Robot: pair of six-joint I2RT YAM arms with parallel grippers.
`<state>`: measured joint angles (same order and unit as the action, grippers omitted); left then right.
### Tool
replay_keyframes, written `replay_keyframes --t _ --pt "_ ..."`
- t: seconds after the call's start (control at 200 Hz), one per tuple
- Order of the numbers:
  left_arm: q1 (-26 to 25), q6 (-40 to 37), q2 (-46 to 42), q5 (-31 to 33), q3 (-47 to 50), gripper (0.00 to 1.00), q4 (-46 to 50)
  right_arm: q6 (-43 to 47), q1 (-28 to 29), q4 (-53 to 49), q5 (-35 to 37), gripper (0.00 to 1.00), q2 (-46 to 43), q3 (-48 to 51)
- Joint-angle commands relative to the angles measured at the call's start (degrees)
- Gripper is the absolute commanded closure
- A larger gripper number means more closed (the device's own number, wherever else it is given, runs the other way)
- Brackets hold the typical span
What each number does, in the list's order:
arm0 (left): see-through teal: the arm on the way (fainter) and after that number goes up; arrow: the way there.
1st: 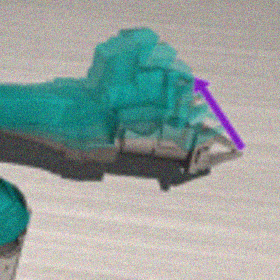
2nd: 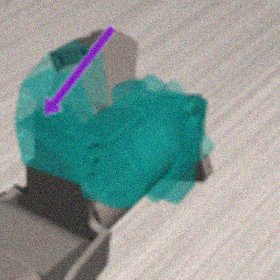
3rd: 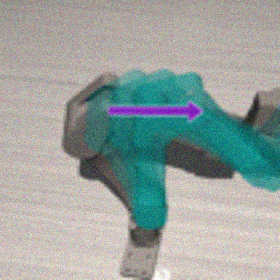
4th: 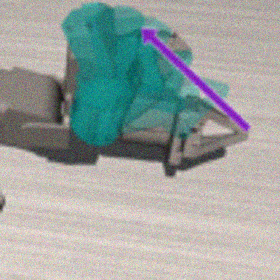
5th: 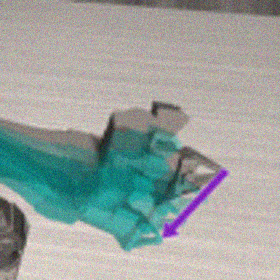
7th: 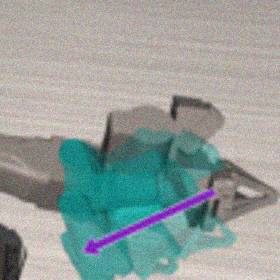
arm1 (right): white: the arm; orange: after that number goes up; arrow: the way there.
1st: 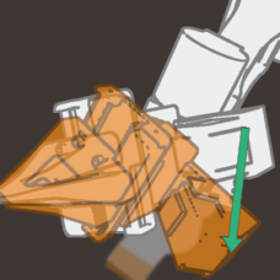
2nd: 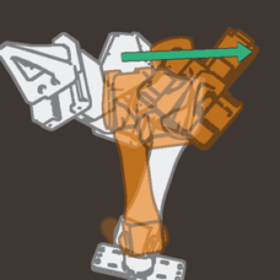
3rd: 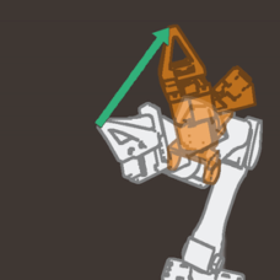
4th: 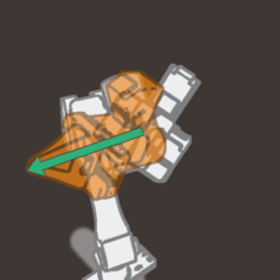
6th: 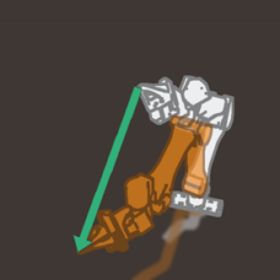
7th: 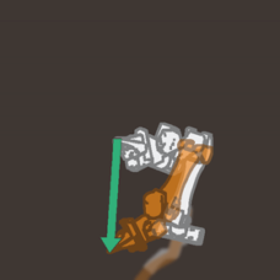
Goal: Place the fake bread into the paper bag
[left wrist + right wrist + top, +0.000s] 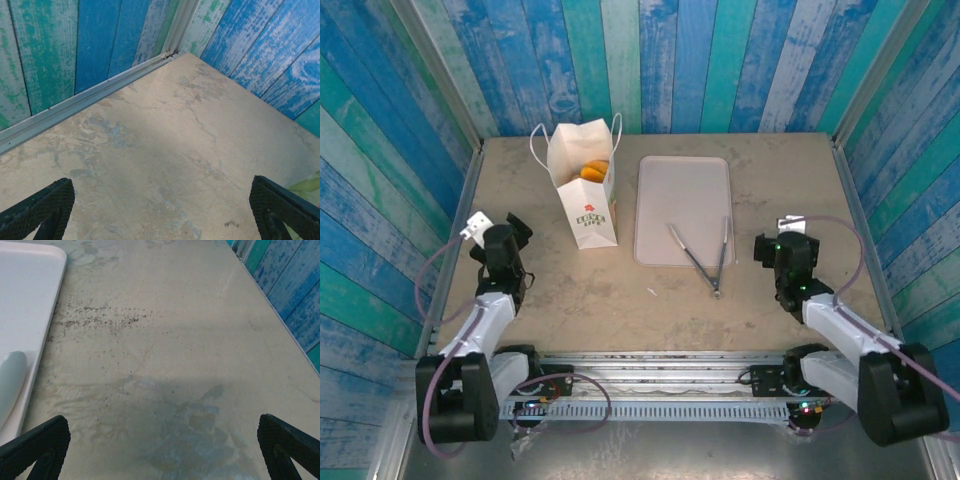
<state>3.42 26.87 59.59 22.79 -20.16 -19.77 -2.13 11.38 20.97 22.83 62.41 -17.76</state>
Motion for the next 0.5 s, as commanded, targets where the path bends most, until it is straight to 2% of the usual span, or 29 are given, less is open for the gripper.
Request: replay_keyframes --t 0.0,0.105,0.215,0.311,0.346,0.411,0.461,0.496 --pt "-1.1 -7.94 2.61 -1.21 2.11 0.06 -13.76 4.39 -2.45 19.77 -5.3 0.0 5.75 1.14" --pt "-2.42 -13.89 4.39 -3.07 4.04 0.06 -20.83 5.84 -3.67 26.47 -7.86 0.0 11.47 0.69" --pt "-2.63 -16.86 7.92 -6.78 6.63 0.06 -29.24 5.01 -5.45 30.95 -11.23 0.0 17.88 -0.41" --pt "-2.72 -19.46 11.8 -9.27 7.79 0.06 -34.35 4.97 -5.62 39.54 -11.89 0.0 25.63 -0.32" --pt "-2.8 -19.99 13.82 -10.16 8.49 0.06 -36.75 5.27 -5.66 37.73 -12.37 0.0 26.14 -1.47" --pt "-2.98 -21.04 17.2 -11.49 9.97 0.06 -42.42 4.85 -5.73 25.09 -12.36 0.0 24.25 -6.06" --pt "-2.98 -21.49 20.06 -12.15 10.7 0.06 -46.46 4.77 -5.84 31.17 -12.37 0.0 25.43 -4.33" --pt "-2.98 -21.75 22.54 -12.45 10.34 0.06 -48.15 4.8 -5.84 31.22 -12.37 0.0 25.62 -4.23"
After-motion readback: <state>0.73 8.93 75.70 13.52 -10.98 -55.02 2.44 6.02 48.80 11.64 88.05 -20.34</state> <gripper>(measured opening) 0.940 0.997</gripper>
